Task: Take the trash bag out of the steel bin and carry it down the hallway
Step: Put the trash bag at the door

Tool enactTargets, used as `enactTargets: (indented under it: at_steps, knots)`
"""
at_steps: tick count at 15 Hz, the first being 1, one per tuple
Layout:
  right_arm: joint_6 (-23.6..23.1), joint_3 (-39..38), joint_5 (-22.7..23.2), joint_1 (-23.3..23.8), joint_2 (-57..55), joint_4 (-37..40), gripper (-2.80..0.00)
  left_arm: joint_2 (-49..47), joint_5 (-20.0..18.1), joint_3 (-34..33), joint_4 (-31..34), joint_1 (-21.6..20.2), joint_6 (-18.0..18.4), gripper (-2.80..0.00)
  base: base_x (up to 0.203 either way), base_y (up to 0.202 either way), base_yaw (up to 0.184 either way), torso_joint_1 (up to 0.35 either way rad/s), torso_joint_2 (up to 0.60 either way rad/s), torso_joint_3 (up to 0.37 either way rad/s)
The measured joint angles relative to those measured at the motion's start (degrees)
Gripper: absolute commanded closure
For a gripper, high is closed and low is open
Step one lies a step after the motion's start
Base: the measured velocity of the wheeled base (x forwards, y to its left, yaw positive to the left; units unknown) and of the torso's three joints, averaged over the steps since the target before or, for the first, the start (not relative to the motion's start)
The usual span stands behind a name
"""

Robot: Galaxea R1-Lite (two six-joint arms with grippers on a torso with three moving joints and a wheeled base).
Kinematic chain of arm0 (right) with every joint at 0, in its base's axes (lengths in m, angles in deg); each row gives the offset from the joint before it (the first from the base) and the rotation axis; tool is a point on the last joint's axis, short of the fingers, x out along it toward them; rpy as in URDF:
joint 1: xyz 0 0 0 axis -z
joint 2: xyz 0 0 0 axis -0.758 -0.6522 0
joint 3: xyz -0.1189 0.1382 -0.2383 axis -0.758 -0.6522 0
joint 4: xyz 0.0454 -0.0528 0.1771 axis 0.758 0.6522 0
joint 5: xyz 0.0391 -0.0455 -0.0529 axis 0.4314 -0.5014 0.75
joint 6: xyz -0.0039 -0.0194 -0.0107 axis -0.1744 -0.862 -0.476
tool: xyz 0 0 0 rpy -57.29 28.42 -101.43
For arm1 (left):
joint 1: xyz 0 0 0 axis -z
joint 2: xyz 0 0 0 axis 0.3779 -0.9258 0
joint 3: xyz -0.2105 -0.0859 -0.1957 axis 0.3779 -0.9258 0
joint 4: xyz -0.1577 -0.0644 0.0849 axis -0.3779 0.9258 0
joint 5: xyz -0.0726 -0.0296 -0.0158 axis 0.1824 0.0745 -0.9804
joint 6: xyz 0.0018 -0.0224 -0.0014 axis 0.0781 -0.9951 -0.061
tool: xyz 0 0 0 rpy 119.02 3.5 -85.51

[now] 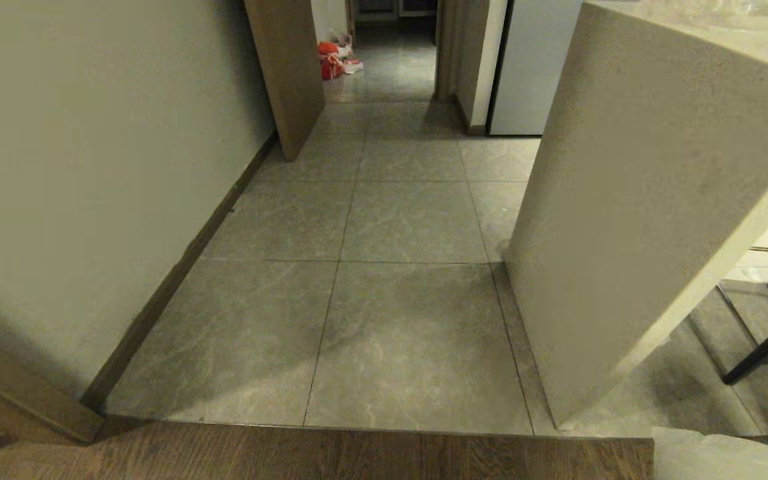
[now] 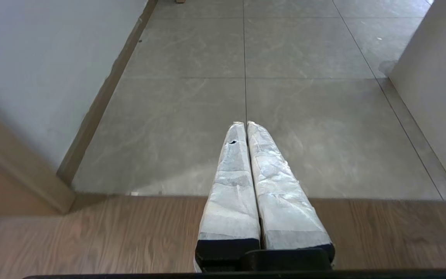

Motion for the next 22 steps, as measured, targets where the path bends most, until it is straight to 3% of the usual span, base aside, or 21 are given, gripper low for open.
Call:
enactTargets:
  at_steps: [15,22]
  knots:
    - [0.0,0.0,0.0,0.0,0.0,0.0,0.0,0.0,0.0,0.0,0.0,0.0,-0.2,0.0,0.186,0.0,0.001,0.002,0.0,0.003]
    - [0.0,0.0,0.0,0.0,0.0,0.0,0.0,0.0,0.0,0.0,0.0,0.0,0.1,0.0,0.011,0.04,0.0,0.001,0.0,0.0]
